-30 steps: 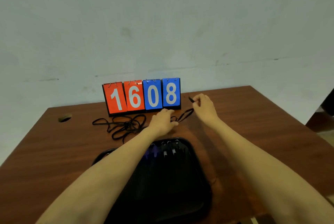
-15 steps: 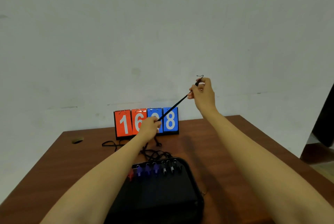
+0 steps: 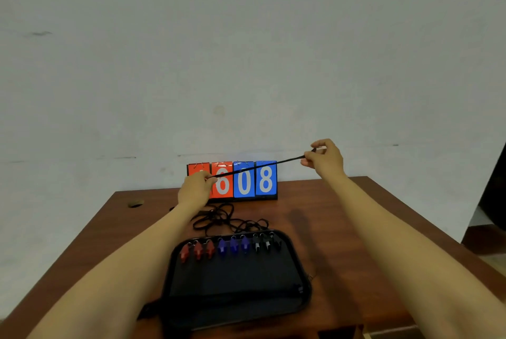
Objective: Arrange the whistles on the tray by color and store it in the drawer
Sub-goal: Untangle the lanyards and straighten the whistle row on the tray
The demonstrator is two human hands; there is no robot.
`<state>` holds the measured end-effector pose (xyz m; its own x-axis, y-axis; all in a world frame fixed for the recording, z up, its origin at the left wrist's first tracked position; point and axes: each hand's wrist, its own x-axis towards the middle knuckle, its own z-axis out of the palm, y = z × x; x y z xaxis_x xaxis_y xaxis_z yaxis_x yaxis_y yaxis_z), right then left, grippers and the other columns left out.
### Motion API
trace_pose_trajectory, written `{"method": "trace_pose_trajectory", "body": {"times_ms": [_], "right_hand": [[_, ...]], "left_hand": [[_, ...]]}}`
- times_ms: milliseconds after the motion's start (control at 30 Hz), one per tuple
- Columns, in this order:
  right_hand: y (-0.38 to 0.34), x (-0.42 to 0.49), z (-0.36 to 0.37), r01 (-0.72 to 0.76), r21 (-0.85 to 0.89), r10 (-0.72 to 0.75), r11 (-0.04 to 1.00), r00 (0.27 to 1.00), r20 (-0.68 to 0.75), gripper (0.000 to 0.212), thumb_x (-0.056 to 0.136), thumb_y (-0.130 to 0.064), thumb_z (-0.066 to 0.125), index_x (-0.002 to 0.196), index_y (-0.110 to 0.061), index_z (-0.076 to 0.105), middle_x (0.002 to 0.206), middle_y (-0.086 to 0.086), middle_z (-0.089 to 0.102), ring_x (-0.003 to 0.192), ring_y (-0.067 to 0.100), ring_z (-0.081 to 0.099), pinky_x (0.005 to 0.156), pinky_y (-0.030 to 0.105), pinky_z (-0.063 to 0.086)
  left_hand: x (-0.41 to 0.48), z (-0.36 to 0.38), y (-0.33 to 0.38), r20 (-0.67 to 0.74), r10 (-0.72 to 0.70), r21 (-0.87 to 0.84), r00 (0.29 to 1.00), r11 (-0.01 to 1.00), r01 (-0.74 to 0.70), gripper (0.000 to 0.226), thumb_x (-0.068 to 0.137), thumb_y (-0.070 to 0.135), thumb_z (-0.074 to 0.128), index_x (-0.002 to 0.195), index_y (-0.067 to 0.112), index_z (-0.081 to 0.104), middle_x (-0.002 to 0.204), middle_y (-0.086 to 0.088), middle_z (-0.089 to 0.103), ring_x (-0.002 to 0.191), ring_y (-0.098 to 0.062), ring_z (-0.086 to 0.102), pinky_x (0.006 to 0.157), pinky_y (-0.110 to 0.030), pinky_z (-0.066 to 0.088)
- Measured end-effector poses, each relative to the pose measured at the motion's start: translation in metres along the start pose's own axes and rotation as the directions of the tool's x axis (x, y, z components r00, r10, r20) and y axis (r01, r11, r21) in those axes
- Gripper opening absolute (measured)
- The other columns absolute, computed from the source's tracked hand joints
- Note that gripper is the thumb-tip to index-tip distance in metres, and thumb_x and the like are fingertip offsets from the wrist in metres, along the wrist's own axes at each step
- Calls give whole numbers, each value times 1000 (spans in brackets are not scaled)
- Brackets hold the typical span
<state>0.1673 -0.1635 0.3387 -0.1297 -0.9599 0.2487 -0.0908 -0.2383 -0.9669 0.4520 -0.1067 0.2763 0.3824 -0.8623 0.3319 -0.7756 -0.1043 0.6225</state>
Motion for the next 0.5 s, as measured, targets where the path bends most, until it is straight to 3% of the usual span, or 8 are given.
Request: {"method": "trace_pose_trajectory", "body": {"times_ms": [133,200,300,400,500], "right_hand": [[25,-14,3,-103,-209,126,972,987,97,9,81,-2,64,87,-8,63,78,9,70,77,22,70,83,30,56],[37,-25,4,-110,-279,155,954,977,144,13,79,-10,71,72,-12,61,58,2,70,82,22,71,85,32,53],[52,-42,4,-115,-330,180,937,968,173,22,80,-20,74,70,-12,57,41,-7,62,72,10,67,70,21,49],[63,-56,3,-113,-409,215,905,953,213,16,83,-21,72,78,-6,68,42,-7,63,66,3,62,59,15,44],[79,-64,2,-171,-420,309,891,907,285,12,89,-7,63,90,3,69,65,4,72,68,15,70,60,12,55]], "left_hand": [[-18,-8,-25,-6,-19,52,1000,998,20,27,98,23,47,105,3,64,100,-17,68,90,-33,63,75,-38,48],[-31,-12,-38,-9,-47,93,999,995,48,25,97,22,47,101,5,65,99,-15,68,91,-33,62,73,-36,46],[-50,-15,-55,14,-75,172,997,983,72,24,96,23,48,100,8,66,98,-13,68,92,-32,61,70,-33,43],[-67,-16,-72,61,-88,261,994,963,69,25,98,20,47,105,5,66,103,-15,68,88,-29,61,69,-33,44],[-81,-16,-92,117,-106,329,987,942,63,25,98,15,45,105,2,65,106,-17,67,92,-31,62,71,-35,46]]}}
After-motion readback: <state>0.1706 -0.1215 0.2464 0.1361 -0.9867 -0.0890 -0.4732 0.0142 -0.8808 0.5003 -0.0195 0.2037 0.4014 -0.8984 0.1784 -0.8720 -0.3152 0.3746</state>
